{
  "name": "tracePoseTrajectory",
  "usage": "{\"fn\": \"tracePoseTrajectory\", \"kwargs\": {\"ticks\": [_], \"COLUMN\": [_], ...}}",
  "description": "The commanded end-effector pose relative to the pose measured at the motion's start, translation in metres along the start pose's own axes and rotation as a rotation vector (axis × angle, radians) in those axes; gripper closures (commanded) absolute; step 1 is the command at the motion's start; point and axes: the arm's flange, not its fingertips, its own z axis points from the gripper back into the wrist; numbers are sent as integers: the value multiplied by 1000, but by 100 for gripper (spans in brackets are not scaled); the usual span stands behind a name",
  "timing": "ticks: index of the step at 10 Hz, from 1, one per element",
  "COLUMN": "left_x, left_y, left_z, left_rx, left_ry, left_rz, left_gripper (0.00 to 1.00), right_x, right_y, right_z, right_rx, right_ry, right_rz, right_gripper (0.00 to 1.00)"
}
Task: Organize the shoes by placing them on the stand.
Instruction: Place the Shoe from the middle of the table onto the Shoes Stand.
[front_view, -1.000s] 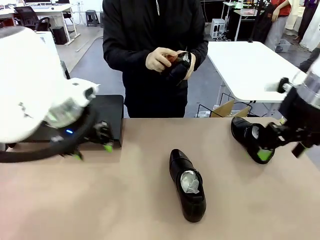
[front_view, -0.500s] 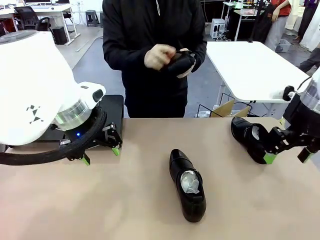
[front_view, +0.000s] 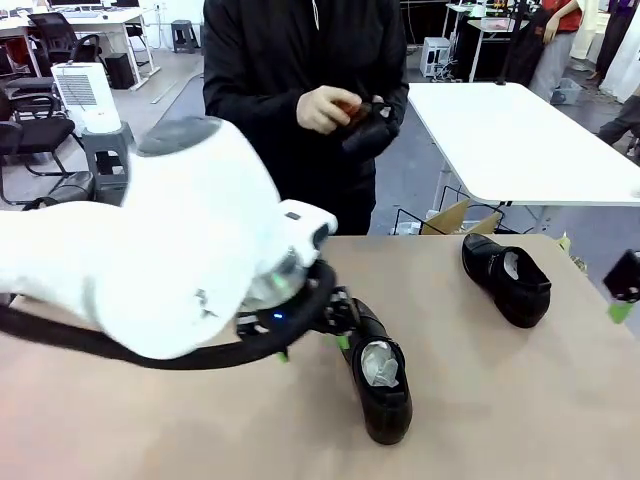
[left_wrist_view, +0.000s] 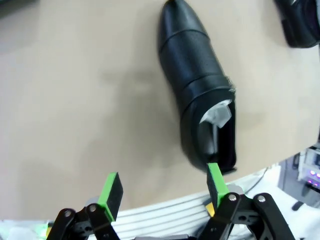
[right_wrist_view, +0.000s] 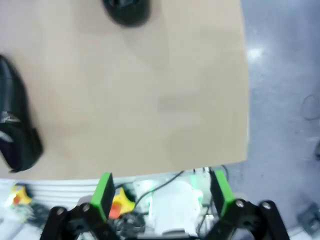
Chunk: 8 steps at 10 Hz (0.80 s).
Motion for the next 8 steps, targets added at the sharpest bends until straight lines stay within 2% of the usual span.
{"fn": "tracePoseTrajectory", "kwargs": {"ticks": [1, 4, 7, 8], "left_x": [27, 17, 5, 2], "left_y": [-18, -46, -60, -60], "left_z": [-35, -62, -68, -71], "left_rx": [86, 143, 121, 148], "left_ry": [-25, 2, 27, 23], "left_rz": [-28, -141, -103, -62], "left_gripper": [13, 13, 13, 13], "right_x": [-1, -1, -1, -1], "right_y": [21, 21, 21, 21], "right_z": [-3, -3, -3, -3], "right_rx": [-27, -27, -27, -27], "right_ry": [1, 1, 1, 1], "right_rz": [50, 50, 50, 50], "right_gripper": [0, 0, 0, 0]}}
